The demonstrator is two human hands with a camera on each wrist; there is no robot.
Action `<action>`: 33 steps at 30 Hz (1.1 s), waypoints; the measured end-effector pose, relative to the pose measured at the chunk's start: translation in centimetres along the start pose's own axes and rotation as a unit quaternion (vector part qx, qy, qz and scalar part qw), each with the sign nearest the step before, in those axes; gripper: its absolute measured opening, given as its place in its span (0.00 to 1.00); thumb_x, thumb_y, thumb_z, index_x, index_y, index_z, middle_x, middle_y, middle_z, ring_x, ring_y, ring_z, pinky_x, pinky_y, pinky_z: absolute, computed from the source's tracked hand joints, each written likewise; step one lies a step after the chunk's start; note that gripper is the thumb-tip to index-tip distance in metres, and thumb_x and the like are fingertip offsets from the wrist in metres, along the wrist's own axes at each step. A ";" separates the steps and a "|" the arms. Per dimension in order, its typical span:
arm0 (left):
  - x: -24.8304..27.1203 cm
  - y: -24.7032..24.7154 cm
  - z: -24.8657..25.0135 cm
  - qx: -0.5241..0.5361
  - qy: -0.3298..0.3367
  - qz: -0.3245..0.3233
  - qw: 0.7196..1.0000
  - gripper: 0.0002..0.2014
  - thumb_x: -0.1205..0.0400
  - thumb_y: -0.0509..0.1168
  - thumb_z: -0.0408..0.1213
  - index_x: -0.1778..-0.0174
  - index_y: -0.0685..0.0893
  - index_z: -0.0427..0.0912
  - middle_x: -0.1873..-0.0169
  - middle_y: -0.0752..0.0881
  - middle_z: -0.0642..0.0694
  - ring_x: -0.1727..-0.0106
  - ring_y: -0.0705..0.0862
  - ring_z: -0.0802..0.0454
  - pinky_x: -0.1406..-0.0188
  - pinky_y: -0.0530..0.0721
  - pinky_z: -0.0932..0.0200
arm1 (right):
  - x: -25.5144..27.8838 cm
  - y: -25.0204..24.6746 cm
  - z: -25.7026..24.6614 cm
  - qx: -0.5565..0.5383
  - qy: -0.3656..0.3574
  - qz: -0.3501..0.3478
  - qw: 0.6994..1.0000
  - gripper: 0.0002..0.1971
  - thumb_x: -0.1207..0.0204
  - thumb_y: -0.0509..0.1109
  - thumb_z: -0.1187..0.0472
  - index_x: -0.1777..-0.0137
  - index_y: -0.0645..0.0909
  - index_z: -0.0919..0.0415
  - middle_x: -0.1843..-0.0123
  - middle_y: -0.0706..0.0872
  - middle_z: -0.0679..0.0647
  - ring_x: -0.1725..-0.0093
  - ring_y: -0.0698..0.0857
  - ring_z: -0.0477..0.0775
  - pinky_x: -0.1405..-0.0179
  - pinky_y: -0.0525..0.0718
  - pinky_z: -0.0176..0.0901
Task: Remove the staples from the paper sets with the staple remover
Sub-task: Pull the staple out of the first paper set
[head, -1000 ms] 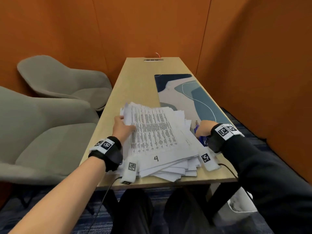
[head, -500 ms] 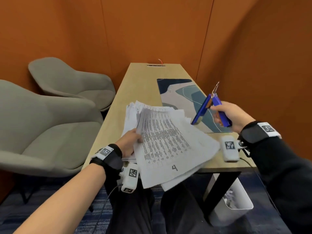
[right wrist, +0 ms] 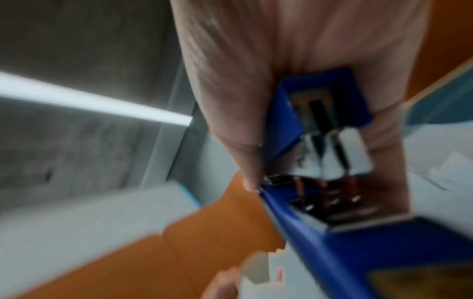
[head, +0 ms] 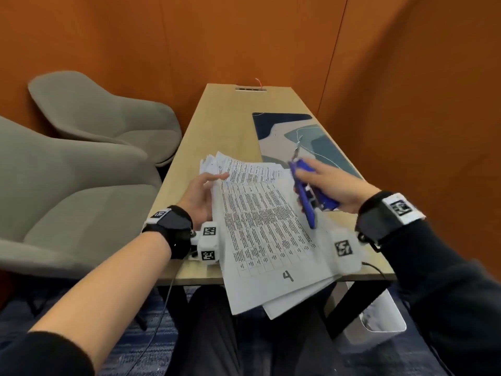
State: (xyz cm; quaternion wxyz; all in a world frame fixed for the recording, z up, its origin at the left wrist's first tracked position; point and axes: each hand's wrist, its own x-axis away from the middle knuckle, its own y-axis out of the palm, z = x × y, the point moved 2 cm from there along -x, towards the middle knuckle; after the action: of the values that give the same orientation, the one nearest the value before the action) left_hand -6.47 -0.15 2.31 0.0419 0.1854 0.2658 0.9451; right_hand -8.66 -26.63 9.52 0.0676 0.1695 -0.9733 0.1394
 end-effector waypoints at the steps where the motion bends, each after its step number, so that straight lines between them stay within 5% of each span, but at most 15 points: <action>1: -0.4 0.2 0.1 -0.014 -0.011 0.010 1.000 0.20 0.24 0.63 0.38 0.35 0.81 0.42 0.43 0.87 0.35 0.50 0.89 0.37 0.52 0.86 0.44 | -0.7 0.9 0.2 0.143 0.004 -0.011 0.990 0.23 0.15 0.64 0.52 0.23 0.64 0.42 0.44 0.86 0.53 0.58 0.90 0.48 0.63 0.88 0.41; 3: -1.1 0.6 0.0 -0.050 -0.028 0.027 0.998 0.17 0.21 0.63 0.34 0.36 0.81 0.42 0.44 0.88 0.34 0.50 0.89 0.37 0.50 0.86 0.42 | -2.6 2.3 1.2 0.337 -0.003 -0.041 0.940 0.30 0.17 0.66 0.48 0.19 0.57 0.37 0.34 0.81 0.53 0.53 0.87 0.50 0.61 0.84 0.37; 7: -2.2 1.3 -0.6 -0.152 -0.049 0.048 0.986 0.10 0.20 0.56 0.21 0.52 0.77 0.40 0.57 0.87 0.35 0.59 0.89 0.36 0.54 0.88 0.40 | -5.4 4.2 2.7 0.462 0.016 -0.087 0.883 0.33 0.19 0.68 0.48 0.18 0.56 0.39 0.22 0.74 0.56 0.31 0.78 0.59 0.35 0.75 0.46; 10: -2.8 1.6 -0.7 -0.219 -0.030 0.063 0.973 0.10 0.19 0.58 0.17 0.58 0.75 0.37 0.71 0.88 0.37 0.71 0.89 0.43 0.74 0.89 0.50 | -6.3 4.8 2.9 0.487 0.016 -0.099 0.868 0.32 0.18 0.67 0.49 0.18 0.57 0.37 0.28 0.80 0.59 0.36 0.81 0.59 0.42 0.76 0.45; 14: -3.9 0.9 -1.0 -0.229 -0.015 0.103 0.968 0.17 0.21 0.65 0.19 0.42 0.72 0.40 0.57 0.85 0.34 0.64 0.88 0.41 0.74 0.88 0.51 | -6.9 4.4 3.1 0.519 0.030 -0.123 0.845 0.26 0.18 0.64 0.46 0.21 0.64 0.32 0.23 0.74 0.53 0.30 0.76 0.56 0.33 0.74 0.48; 21: -4.3 0.7 -1.4 -0.252 -0.001 0.098 0.963 0.22 0.24 0.71 0.22 0.38 0.74 0.41 0.53 0.85 0.37 0.66 0.88 0.45 0.80 0.84 0.59 | -7.3 4.5 3.4 0.523 0.027 -0.135 0.841 0.25 0.16 0.61 0.45 0.20 0.62 0.31 0.20 0.71 0.50 0.27 0.74 0.56 0.29 0.70 0.49; 30: -4.4 0.8 -1.5 -0.258 0.005 0.105 0.960 0.25 0.27 0.72 0.20 0.36 0.76 0.41 0.46 0.86 0.35 0.57 0.88 0.43 0.74 0.86 0.57 | -8.1 5.7 2.0 0.520 0.020 -0.131 0.844 0.25 0.16 0.61 0.47 0.20 0.63 0.32 0.21 0.72 0.49 0.34 0.75 0.52 0.41 0.71 0.43; 33: -4.7 0.8 -1.5 -0.250 -0.001 0.110 0.962 0.24 0.27 0.72 0.19 0.37 0.77 0.41 0.45 0.85 0.35 0.55 0.88 0.41 0.73 0.86 0.55 | -7.1 4.5 2.4 0.525 0.050 -0.145 0.837 0.25 0.16 0.61 0.47 0.21 0.62 0.30 0.19 0.69 0.49 0.27 0.73 0.55 0.35 0.71 0.46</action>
State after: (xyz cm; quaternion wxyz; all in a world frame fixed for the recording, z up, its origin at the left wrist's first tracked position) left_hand -2.70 -2.42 0.00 -0.0168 0.1978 -0.0010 0.9801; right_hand -3.81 -21.05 4.89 0.0358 0.3112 -0.7135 0.6267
